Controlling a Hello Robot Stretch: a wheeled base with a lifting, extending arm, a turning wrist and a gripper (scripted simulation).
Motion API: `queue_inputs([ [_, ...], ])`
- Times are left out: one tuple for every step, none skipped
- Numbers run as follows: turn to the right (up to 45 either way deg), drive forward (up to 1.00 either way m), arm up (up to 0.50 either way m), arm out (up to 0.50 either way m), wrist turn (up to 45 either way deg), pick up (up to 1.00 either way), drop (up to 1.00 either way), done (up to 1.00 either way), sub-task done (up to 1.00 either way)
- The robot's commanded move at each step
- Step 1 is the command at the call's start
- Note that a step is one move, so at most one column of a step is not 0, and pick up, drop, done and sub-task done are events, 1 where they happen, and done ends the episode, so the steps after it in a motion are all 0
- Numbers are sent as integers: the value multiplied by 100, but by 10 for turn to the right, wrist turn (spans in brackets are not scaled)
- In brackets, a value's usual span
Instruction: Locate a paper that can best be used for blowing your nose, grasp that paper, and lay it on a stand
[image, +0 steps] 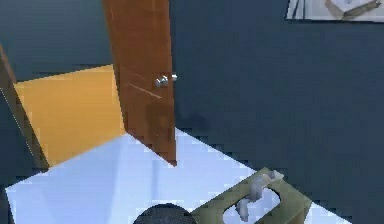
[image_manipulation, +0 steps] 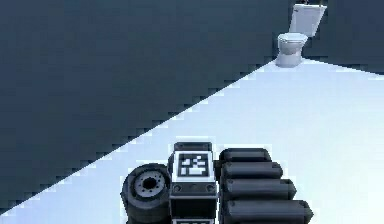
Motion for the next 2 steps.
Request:
queue_inputs([
  [0, 25, 0, 0, 0, 0, 0, 0, 0],
  [-330, 0, 0, 0, 0, 0, 0, 0, 0],
])
